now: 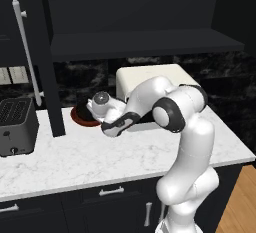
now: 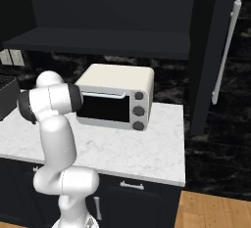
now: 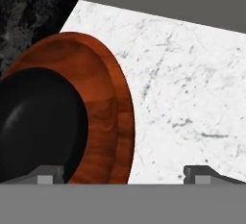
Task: Pick up the bowls on the counter and stack them on top of one another in the open cabinet. Place the smaller bowl on top of the larger bowl.
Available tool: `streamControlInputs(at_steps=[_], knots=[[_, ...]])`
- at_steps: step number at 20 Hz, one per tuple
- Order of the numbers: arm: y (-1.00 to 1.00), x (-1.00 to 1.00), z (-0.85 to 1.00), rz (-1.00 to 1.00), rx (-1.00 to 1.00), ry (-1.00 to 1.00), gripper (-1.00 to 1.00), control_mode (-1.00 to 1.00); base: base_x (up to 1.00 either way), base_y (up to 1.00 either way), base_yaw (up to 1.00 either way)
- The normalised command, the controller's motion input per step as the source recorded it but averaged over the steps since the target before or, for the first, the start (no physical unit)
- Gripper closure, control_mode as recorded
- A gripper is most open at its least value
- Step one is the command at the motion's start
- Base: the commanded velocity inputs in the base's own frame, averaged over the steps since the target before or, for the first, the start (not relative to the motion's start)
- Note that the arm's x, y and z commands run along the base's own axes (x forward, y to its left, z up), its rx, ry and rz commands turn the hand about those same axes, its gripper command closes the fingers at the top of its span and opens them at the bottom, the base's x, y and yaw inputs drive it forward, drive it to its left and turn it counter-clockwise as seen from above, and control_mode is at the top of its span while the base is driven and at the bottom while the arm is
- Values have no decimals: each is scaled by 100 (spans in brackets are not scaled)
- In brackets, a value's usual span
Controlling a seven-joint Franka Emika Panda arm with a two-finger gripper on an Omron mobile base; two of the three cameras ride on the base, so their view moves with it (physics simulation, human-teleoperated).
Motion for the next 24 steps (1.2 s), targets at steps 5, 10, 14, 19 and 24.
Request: streamControlInputs(at_steps=[5,10,14,19,24], knots=[[6,18,-37,0,9,-2,-100,-100,0,0,0],[27,34,-43,0,7,-3,-100,-100,0,0,0],[54,44,-25,0,0,-4,-100,-100,0,0,0],[47,39,-7,0,0,-1,100,-100,0,0,0],[15,-4,0,0,0,-1,100,-100,0,0,0]])
